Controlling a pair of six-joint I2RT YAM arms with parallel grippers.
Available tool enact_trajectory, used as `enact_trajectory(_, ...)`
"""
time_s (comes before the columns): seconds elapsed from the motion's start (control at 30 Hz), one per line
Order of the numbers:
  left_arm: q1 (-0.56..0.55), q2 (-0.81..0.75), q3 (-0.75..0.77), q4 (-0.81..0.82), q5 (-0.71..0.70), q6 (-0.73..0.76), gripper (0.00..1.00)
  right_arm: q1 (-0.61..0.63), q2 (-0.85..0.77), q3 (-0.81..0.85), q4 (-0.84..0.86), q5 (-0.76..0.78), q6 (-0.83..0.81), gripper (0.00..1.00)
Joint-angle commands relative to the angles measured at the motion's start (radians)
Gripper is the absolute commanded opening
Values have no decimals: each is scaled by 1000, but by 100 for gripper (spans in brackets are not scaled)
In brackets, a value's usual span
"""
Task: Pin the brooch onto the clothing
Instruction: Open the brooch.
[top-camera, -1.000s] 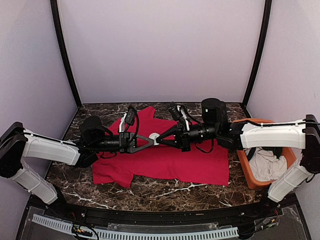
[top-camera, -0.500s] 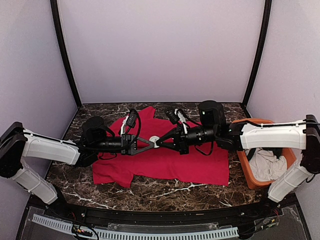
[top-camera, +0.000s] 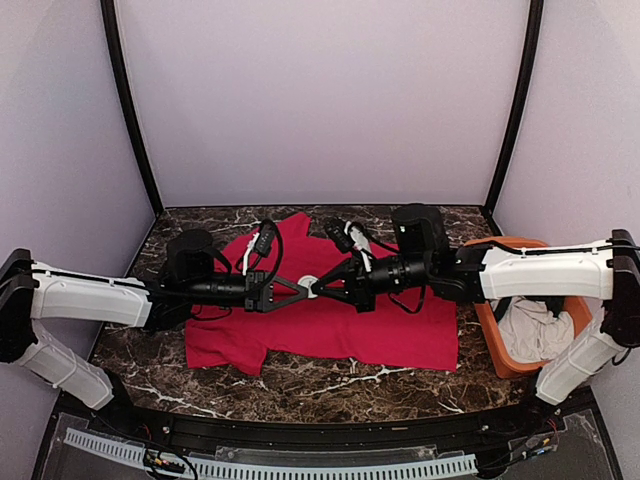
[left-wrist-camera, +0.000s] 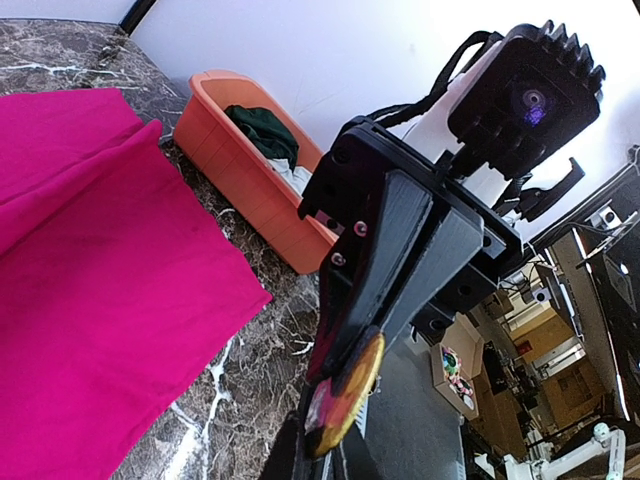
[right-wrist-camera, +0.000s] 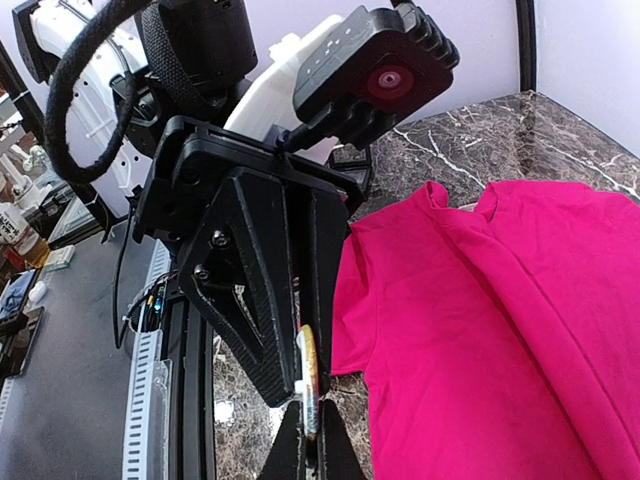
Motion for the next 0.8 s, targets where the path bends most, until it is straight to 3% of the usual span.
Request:
enact_trajectory(0.0,5,9,22,-103,-96,-13,1,68,11,48,31,-57,-73,0)
enact_trajectory(0.27,5,16,22,-100,-80,-8,8,74,18,51,23,-39,-79,0)
enact_trajectory(0.77,9,-172,-83,-13,-53,38,52,17,-1,12,52,-50,-10,0)
